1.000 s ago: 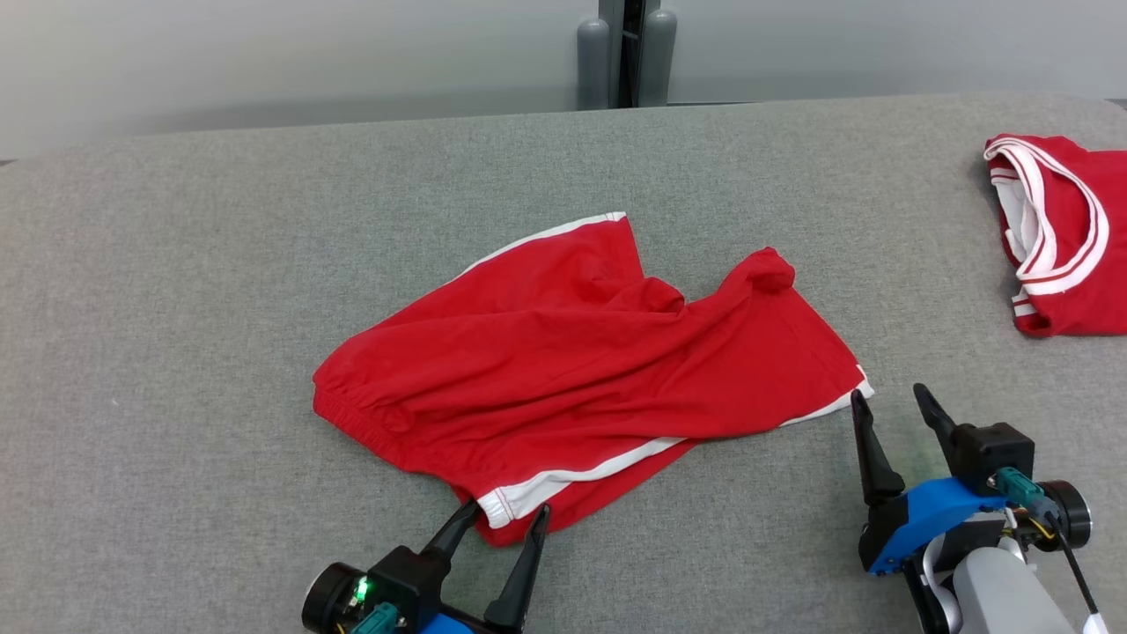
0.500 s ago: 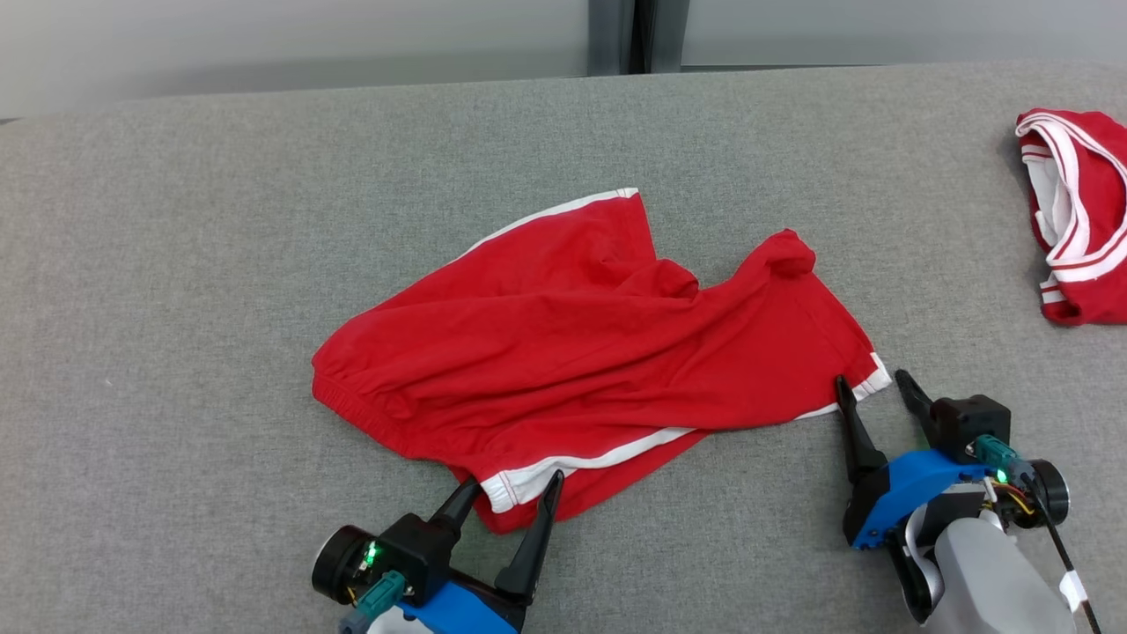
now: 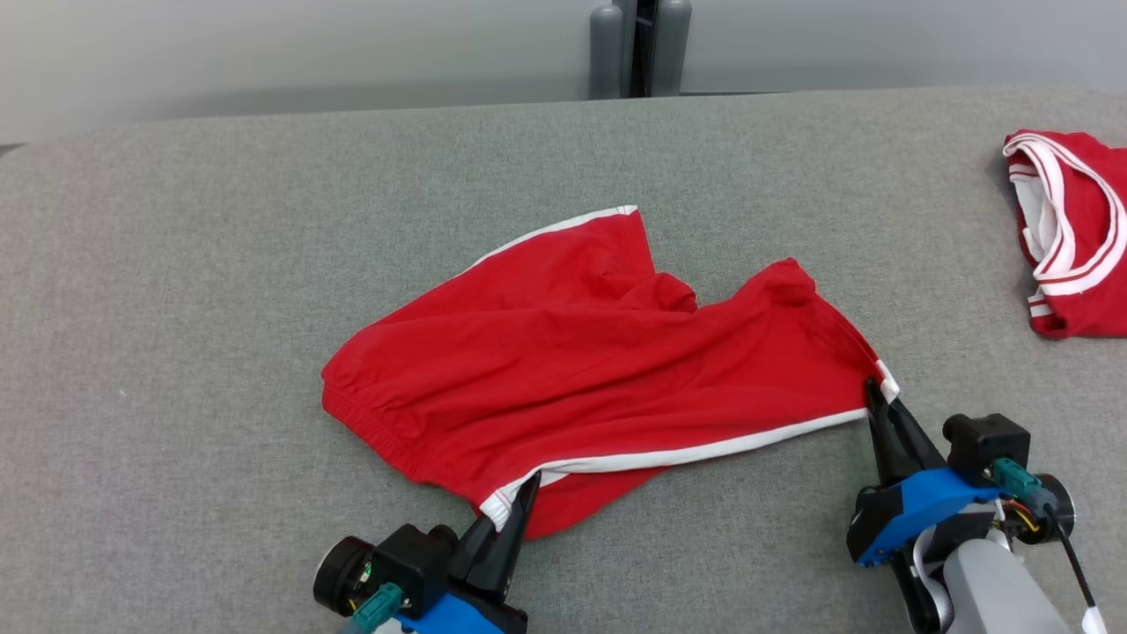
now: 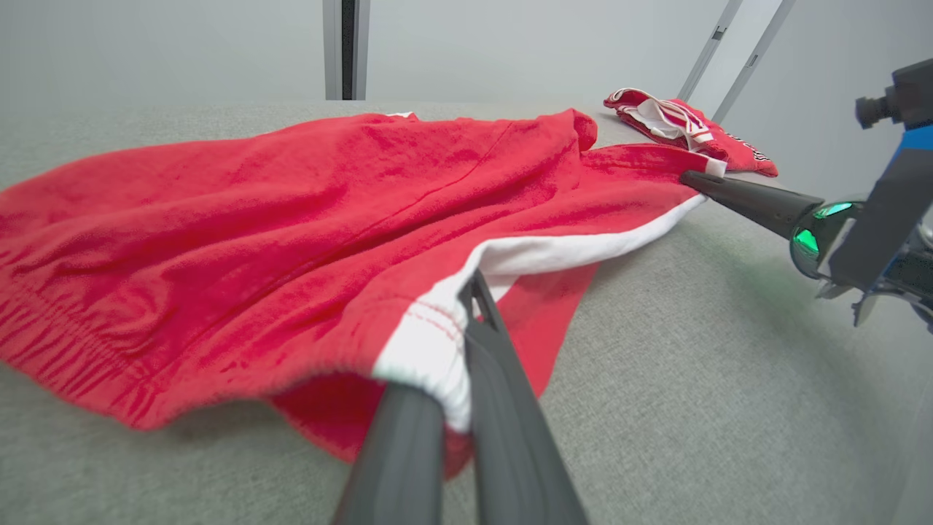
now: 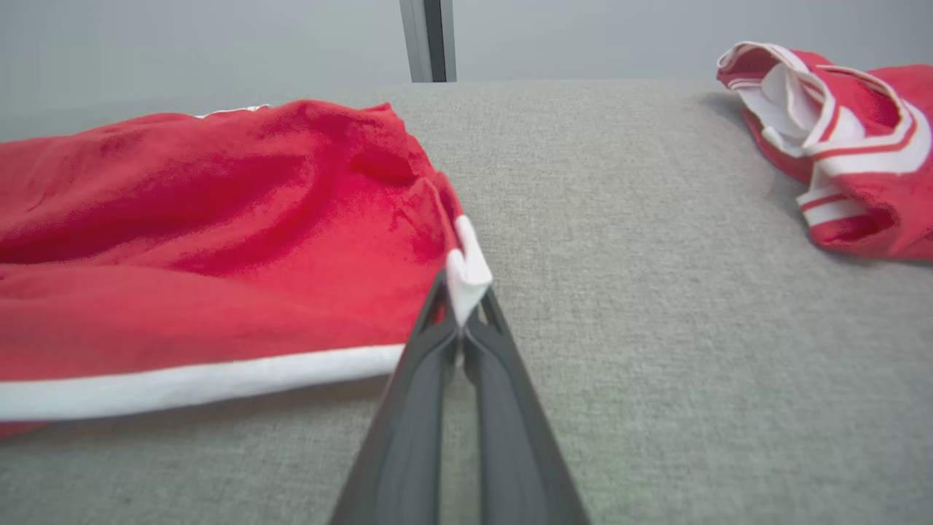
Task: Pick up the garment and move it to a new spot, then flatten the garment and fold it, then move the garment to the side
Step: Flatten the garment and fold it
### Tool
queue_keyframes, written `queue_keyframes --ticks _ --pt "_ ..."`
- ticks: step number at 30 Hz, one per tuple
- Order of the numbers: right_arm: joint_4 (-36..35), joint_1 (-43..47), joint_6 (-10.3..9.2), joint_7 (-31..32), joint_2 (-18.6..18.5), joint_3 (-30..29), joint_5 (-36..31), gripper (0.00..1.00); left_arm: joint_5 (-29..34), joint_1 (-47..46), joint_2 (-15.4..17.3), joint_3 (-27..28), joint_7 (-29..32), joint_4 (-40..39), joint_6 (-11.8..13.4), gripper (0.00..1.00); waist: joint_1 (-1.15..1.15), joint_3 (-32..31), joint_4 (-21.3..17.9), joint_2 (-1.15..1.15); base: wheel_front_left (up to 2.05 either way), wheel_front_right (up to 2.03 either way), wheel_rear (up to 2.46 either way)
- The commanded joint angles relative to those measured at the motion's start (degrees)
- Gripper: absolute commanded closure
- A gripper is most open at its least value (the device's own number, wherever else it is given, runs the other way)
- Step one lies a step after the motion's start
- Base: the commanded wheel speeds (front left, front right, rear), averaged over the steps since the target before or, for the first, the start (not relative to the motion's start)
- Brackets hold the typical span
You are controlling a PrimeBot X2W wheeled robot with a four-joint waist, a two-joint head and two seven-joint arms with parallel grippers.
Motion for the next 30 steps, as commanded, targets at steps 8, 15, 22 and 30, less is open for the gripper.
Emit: queue_keyframes --ticks 8,15,22,30 --pt "-8.3 4.4 -0.05 0.0 -0.5 -0.2 1.0 1.00 1.3 1.3 1.3 1.9 -0.2 -3.0 -0.3 1.00 0.00 -2.4 -0.9 0.00 0.00 0.00 0.00" --pt "-11.4 -5.1 -0.05 0.0 -0.2 2.6 1.4 1.00 3.9 -9.6 4.5 2.3 -0.2 -4.9 -0.3 1.00 0.00 0.2 -1.5 0.00 0.00 0.00 0.00" --pt "-7.2 -26.3 -0.05 2.3 0.4 4.2 0.2 1.00 4.7 -30.6 8.2 5.8 -0.2 -2.9 -0.3 1.00 0.00 7.4 -2.6 0.00 0.00 0.00 0.00" --pt "-0.5 -53.0 -0.04 5.1 1.7 2.2 -0.1 1.00 4.9 -56.3 9.5 6.9 -0.2 3.2 -0.3 1.00 0.00 16.2 -4.2 0.00 0.00 0.00 0.00"
